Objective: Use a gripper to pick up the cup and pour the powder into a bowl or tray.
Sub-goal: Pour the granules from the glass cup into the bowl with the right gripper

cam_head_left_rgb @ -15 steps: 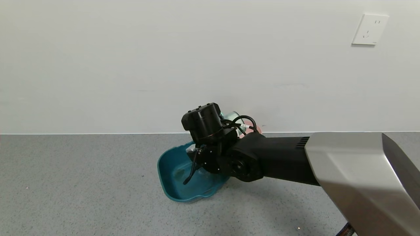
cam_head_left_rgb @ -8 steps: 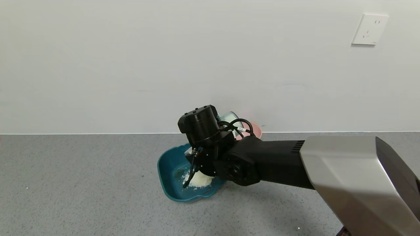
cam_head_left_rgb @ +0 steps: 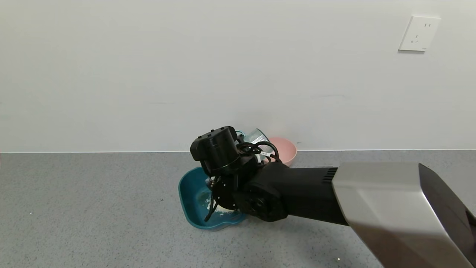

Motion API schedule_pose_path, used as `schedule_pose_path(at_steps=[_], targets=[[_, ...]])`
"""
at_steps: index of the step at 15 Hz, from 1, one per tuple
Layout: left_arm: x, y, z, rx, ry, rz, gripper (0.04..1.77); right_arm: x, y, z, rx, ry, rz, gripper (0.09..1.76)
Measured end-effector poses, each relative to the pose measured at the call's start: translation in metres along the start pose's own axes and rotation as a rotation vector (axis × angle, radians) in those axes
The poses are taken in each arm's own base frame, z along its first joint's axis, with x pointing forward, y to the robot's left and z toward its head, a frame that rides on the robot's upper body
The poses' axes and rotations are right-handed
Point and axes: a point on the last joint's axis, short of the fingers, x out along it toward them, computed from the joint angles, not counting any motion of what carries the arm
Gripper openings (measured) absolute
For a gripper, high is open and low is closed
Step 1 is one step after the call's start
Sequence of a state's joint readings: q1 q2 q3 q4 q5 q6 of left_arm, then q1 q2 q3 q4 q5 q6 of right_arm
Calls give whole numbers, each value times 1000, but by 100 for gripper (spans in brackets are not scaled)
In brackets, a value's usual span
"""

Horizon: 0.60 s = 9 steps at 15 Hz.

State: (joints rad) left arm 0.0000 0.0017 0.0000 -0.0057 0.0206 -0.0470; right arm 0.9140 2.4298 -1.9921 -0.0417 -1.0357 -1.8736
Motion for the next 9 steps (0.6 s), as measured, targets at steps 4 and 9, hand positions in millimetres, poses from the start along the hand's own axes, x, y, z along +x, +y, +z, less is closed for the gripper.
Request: schedule_pose_path(at_steps=[4,9], targets=[[0,0,0,0,0,0,172,2,-1,-1,22,7,-9,135],[0,0,0,0,0,0,172,5,0,0,67,-29,-23,135]])
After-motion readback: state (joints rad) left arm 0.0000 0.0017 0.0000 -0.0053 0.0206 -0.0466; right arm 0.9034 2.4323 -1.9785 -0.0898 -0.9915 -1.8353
